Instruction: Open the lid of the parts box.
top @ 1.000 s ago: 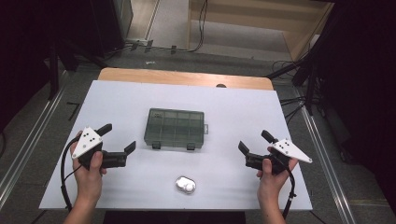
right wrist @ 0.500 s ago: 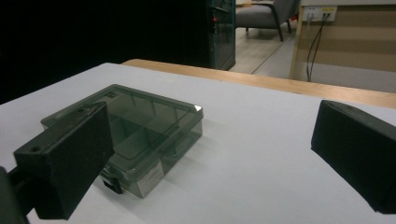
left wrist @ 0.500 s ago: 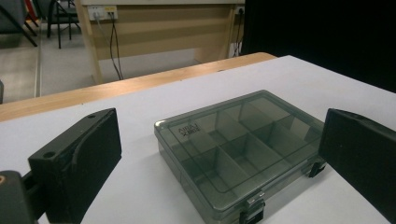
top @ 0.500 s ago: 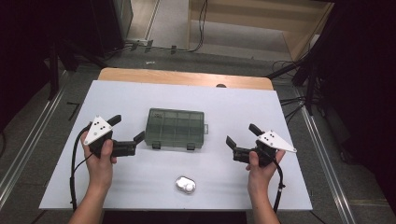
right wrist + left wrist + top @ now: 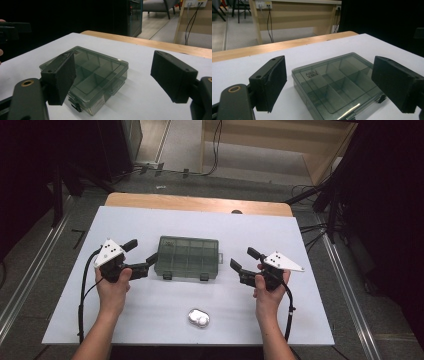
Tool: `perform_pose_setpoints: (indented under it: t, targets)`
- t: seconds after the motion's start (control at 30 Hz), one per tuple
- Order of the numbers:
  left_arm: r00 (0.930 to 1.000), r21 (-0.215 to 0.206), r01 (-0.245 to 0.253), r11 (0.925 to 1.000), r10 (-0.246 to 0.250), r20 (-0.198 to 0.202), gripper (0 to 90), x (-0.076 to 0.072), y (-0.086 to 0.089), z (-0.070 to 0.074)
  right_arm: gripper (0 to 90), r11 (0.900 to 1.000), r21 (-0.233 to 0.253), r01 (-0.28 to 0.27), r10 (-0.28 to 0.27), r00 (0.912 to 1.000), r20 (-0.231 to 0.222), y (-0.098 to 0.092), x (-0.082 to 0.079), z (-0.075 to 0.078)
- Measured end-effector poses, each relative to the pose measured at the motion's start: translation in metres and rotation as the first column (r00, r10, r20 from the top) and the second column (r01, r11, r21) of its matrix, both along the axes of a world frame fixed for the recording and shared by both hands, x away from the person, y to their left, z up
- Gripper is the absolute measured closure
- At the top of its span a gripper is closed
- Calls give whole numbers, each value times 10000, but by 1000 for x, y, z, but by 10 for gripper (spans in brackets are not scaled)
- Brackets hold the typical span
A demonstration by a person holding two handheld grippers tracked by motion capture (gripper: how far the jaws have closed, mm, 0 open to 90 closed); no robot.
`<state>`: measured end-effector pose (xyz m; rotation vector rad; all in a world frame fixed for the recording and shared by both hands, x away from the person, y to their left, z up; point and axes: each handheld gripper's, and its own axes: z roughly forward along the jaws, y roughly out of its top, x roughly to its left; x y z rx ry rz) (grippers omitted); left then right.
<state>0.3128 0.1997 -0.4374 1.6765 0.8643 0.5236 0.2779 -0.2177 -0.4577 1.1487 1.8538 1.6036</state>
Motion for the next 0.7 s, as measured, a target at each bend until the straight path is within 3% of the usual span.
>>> perform_pose_setpoints:
  t: [0.1,0.13,0.17,0.23,0.3,0.37,0.5,0.57,0.6,0.63,0.67,0.7]
  targets:
    - [9990,53,236,9997,-234,-393,150,0,0,-3,231,9954,385,-873,873,9962,27,2,2,-3]
    - [9990,53,236,9997,-234,-393,193,0,0,-3,231,9954,385,-873,873,9962,27,2,2,-3]
    - [9977,50,444,9990,-441,-511,246,-1,-1,-5,299,9952,-29,-977,976,9952,-96,8,2,-4]
    - [9974,126,488,9987,-481,-542,331,-1,-1,-6,330,9945,-97,-1039,1038,9945,-115,9,2,-4]
    - [9947,151,614,9980,-599,-830,422,0,-2,-10,427,9948,-33,-1017,1015,9941,-371,12,3,-5]
    - [9921,351,634,9974,-592,-1107,515,3,-1,-13,503,9962,-287,-826,811,9954,-515,14,4,-6]
    - [9797,637,1152,9913,-1028,-1722,682,8,5,-17,673,9918,-1066,-703,646,9964,-552,17,3,-9]
    - [9678,481,1523,9872,-1391,-2100,761,11,11,-19,722,9906,-1024,-909,829,9933,-803,17,4,-13]
    - [9678,481,1523,9872,-1391,-2100,786,11,11,-19,736,9895,-1090,-954,857,9921,-912,17,5,-15]
    - [9579,364,1724,9844,-1590,-2390,829,14,17,-23,760,9865,-1271,-1036,902,9901,-1074,19,6,-17]
    - [9579,364,1724,9844,-1590,-2390,847,14,17,-23,760,9865,-1271,-1036,902,9901,-1074,19,6,-17]
    - [9485,481,1916,9803,-1724,-2658,868,16,20,-27,792,9805,-1533,-1234,1048,9868,-1236,21,7,-20]
